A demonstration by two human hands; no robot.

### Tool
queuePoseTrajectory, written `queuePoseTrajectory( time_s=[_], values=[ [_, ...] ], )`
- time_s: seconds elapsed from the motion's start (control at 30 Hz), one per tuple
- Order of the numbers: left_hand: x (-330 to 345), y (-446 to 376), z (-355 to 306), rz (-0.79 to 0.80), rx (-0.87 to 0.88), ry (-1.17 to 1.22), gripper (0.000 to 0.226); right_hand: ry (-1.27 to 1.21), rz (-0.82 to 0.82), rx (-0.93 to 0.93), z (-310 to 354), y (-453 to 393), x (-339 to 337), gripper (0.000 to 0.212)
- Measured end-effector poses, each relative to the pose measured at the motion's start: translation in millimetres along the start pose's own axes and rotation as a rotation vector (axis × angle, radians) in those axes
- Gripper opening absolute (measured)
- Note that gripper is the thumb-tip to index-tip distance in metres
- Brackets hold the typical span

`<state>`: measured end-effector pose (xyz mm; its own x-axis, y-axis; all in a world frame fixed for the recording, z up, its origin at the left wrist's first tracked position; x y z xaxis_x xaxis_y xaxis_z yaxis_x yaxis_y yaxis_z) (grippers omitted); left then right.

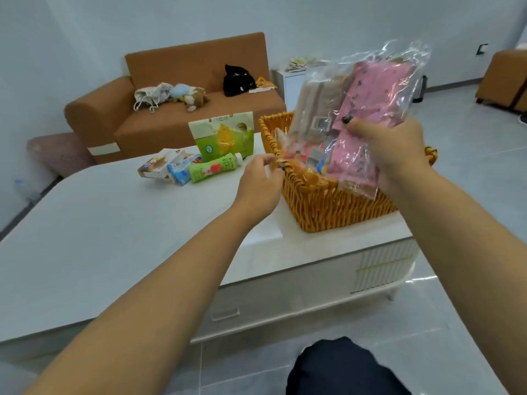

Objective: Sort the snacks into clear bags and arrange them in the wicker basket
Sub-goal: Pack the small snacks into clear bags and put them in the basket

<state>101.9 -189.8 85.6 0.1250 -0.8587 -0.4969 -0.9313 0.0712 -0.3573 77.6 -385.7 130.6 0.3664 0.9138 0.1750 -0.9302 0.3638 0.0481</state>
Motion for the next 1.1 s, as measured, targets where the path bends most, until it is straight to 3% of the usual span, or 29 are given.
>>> queuePoseTrajectory(
  time_s=[0.17,0.27,0.37,0.5,0.67,0.87,0.93,1.1],
  values=[
    [32.3,-37.3,-29.5,0.028,0.235,-0.274,0.035,-0.111,-0.172,-0.029,11.9,-57.7,-27.0,0.063],
    [60.7,-63.7,-51.3,0.132,0.351,-0.325,0.025,-0.161,-0.266,-0.094,18.5,-79.8,-44.2,0.043],
    [97.1,-88.3,-68.3,0.237,0.375,-0.288,0.021,-0.194,-0.329,-0.172,16.9,-99.3,-55.4,0.042],
    [147.5,-115.2,-67.7,0.323,0.199,-0.186,0.016,-0.222,-0.38,-0.194,-2.6,-121.3,-70.9,0.041],
    [169.6,-128.7,-49.4,0.445,-0.111,-0.07,0.042,-0.217,-0.467,-0.261,-9.3,-150.0,-90.3,0.043],
    [175.0,-136.3,-28.4,0.397,-0.185,0.061,0.032,0.229,-0.421,-0.195,-10.9,-178.6,-92.6,0.043],
    [175.6,-138.3,-24.6,0.367,-0.158,0.072,0.034,0.527,-0.333,-0.161,-11.3,-180.3,-83.7,0.042],
    [168.4,-143.2,-24.0,0.248,0.021,0.061,0.036,1.217,-0.19,-0.179,3.5,-180.6,-49.1,0.017]
  ],
)
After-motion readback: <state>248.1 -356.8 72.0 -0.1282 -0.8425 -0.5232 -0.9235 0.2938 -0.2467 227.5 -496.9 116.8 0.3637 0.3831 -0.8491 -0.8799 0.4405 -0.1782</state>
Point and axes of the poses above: each hand's wrist, its own y-axis away from the middle knuckle, its own x-axis out of the palm, z = x × y, the point moved 3 cm from there along -y, towards the middle knuckle, and after that the axes turned 10 degrees about x, right-handed, at the moved point
